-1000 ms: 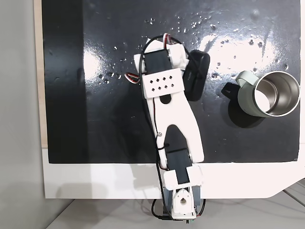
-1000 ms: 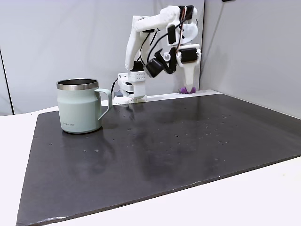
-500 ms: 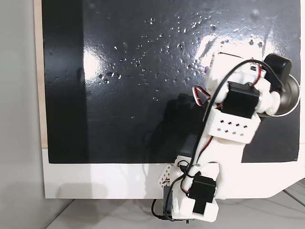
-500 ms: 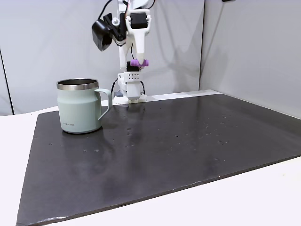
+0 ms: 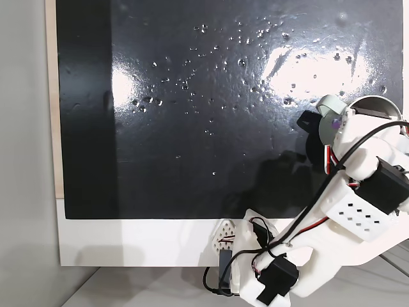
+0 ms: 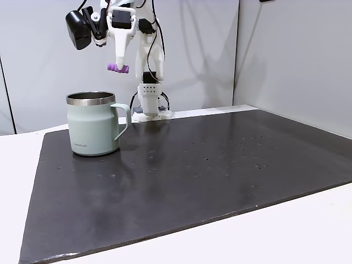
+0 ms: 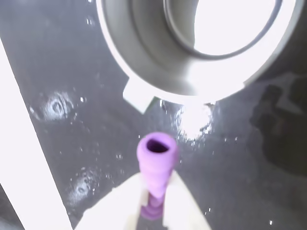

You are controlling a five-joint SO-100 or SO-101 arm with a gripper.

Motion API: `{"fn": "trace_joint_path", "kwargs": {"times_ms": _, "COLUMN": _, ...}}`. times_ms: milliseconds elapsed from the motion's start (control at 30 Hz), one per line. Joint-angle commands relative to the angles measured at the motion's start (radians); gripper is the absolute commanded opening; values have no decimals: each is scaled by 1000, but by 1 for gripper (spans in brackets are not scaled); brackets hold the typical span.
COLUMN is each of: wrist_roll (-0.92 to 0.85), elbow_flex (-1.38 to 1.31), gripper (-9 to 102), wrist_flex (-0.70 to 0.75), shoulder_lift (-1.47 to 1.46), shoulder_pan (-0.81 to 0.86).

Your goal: Grasp a pengrip and put it in the cup.

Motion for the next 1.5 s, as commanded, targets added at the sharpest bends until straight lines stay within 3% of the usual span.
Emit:
{"fn": "trace_joint_path", "kwargs": {"times_ms": 0, "wrist_roll": -67, "elbow_flex": 38, "gripper": 0, "wrist_flex": -87, "shoulder_lift": 77, "shoulder_pan": 48}}
{"fn": "trace_joint_path", "kwargs": {"times_ms": 367, "wrist_roll": -160, "elbow_flex": 114, "gripper": 0, "wrist_flex": -313, "shoulder_lift": 106, "shoulder_pan": 143}}
{"fn": "trace_joint_path", "kwargs": {"times_ms": 533, "wrist_roll": -161, "elbow_flex": 118, "gripper": 0, "wrist_flex": -345, "shoulder_lift": 118, "shoulder_pan": 155}}
{"fn": "trace_joint_path", "kwargs": {"times_ms": 933, "wrist_roll": -153, "elbow_flex": 284, "gripper": 40, "wrist_flex": -403, "shoulder_lift": 199, "shoulder_pan": 167}}
{"fn": "trace_joint_path", "kwargs": {"times_ms": 1467, "wrist_roll": -155, "elbow_flex": 299, "gripper": 40, "wrist_flex": -419, "shoulder_lift": 202, "shoulder_pan": 164}}
